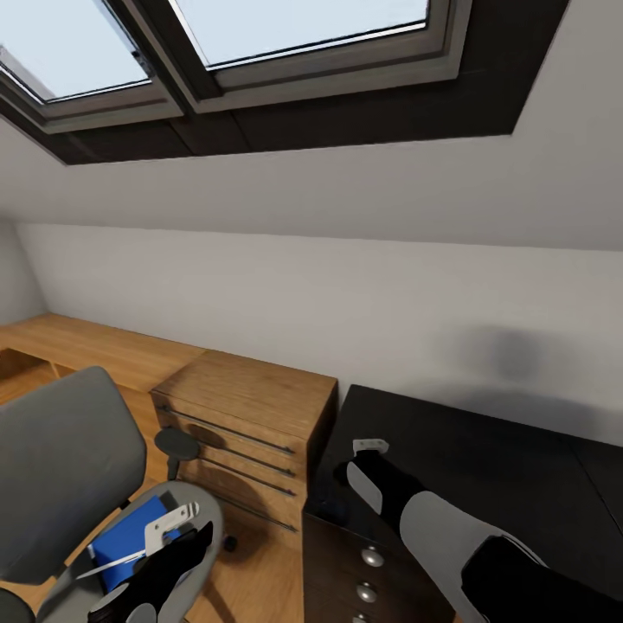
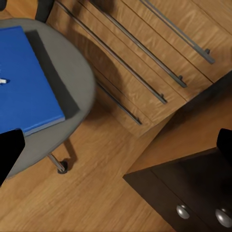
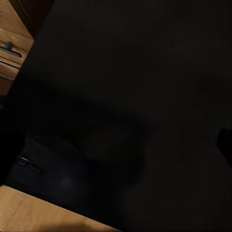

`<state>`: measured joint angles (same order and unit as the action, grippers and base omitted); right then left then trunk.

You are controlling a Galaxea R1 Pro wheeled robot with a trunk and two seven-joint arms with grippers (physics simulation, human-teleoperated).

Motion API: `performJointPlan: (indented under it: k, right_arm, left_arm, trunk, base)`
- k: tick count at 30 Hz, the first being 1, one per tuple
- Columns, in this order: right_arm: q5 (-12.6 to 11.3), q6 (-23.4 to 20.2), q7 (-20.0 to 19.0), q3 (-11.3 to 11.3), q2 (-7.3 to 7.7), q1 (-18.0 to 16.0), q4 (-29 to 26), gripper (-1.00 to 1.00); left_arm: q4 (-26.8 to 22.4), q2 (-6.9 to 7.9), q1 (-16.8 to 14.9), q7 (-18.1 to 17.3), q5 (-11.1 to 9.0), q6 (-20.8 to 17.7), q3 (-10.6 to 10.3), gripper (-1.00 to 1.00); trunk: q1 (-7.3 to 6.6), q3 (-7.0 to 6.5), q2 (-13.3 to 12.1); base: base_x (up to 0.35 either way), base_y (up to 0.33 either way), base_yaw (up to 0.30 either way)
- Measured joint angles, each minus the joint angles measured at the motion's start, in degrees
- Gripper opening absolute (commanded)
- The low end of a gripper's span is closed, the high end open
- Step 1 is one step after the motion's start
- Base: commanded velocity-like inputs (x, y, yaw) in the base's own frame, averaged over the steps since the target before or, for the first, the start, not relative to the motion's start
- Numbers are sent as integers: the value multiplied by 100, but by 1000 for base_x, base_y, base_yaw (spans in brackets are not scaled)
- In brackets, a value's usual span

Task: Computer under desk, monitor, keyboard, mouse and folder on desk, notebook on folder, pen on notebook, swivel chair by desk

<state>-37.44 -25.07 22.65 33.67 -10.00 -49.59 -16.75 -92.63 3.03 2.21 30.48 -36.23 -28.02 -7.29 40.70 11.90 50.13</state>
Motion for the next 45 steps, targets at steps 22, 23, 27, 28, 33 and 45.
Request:
performJointPlan:
  k: [22, 23, 27, 28, 33, 45]
  right_arm:
    - [-51, 49, -86, -17, 0, 0, -195, 100]
    - [-50, 48, -91, -21, 0, 0, -191, 100]
    - [-48, 66, -97, -22, 0, 2, -175, 100]
    - [-47, 67, -97, -23, 0, 1, -172, 100]
    - [-47, 70, -98, -28, 0, 8, -167, 100]
    - [-45, 83, -98, -23, 0, 10, -166, 100]
  left_arm:
    - [10, 1, 0, 14, -23, 0, 319, 100]
    - [10, -3, -1, 12, -26, -1, 446, 100]
    - [4, -5, -2, 22, -36, 9, 719, 100]
    - [4, -5, -2, 23, -37, 10, 741, 100]
    - [2, -7, -2, 23, -33, 10, 794, 100]
    - [1, -15, -2, 22, -36, 10, 937, 100]
  trunk:
    - [0, 0, 1]
    - [0, 0, 1]
    - [0, 0, 1]
    - [0, 0, 1]
    - [22, 17, 39]
    - [285, 233, 521]
  base:
    - [0, 22, 73]
    - [0, 0, 19]
    - [0, 0, 7]
    - [0, 0, 2]
    - [0, 0, 1]
    - [0, 0, 0]
